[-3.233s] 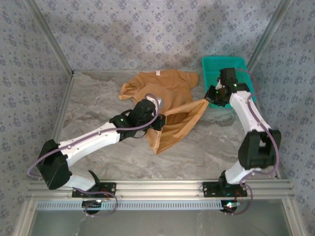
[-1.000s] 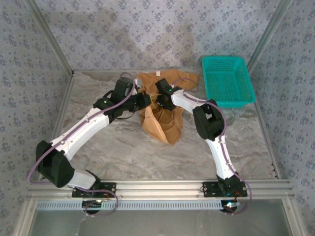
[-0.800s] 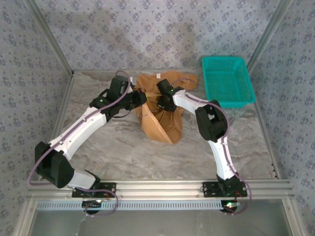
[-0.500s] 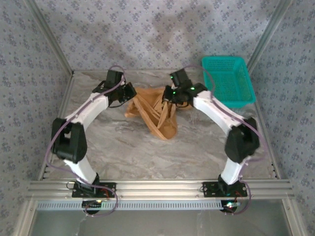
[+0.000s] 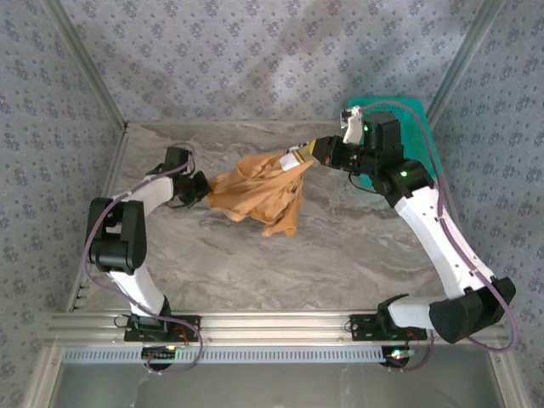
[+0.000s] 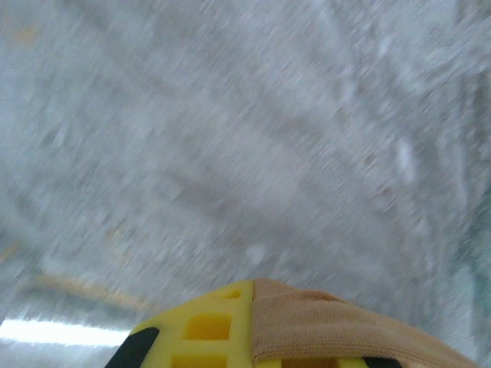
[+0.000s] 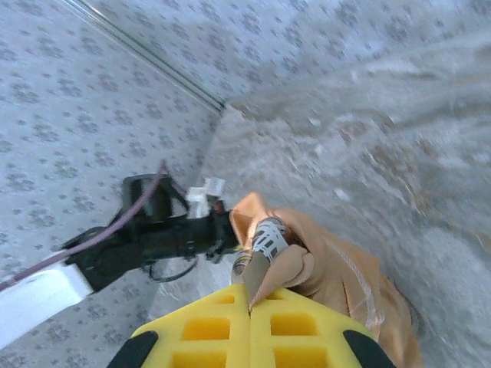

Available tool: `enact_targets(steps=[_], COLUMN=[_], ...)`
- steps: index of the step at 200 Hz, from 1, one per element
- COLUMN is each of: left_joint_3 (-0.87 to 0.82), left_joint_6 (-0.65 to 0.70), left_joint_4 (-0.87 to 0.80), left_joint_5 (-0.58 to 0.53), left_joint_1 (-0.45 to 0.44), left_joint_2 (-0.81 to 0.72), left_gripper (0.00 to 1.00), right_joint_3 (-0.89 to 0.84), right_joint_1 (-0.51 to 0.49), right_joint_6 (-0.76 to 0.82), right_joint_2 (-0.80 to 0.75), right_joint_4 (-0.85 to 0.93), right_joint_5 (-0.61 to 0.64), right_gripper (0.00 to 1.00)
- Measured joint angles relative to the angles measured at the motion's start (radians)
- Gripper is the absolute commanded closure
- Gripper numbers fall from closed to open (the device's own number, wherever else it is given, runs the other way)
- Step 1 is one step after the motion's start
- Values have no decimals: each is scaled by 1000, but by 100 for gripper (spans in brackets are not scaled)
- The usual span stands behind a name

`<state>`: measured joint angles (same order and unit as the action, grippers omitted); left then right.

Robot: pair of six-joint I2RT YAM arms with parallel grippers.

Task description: Fold the inside-out t-shirt

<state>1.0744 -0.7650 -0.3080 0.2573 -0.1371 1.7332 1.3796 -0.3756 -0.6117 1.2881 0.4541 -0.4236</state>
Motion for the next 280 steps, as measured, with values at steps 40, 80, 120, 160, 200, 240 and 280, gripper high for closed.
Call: enact_targets(steps=[40,80,120,160,200,240,280], left_joint_3=[-238,-311,-244,-172,-164,-7,96], left_joint_6=[11,169,396,488,493,635,721], left_joint_4=[38,199,222,141,55,39,26], left_joint_5=[-106,-43,-18,-196,-327,-254,-220], left_joint_1=[-51,-208,-409,-438,-372,-602,-679], left_joint_2=[-288,-483,-419,-360,-365,-245,-60], left_gripper=[68,45,44,49,41,40,40], right_joint_3=[-266,-457,-462,-459,-457,-457,-452], right_joint_1=[21,26,35,47,71,73,78], right_joint_6=[84,131,141,150,158,157,157], right_joint_2=[36,64,59,46,32,32,26], right_joint_4=[4,2,-19,-17,-16,-16,-13], right_joint_5=[12,16,19,21,26,26,26], right_gripper=[100,100,100,100,100,100,100])
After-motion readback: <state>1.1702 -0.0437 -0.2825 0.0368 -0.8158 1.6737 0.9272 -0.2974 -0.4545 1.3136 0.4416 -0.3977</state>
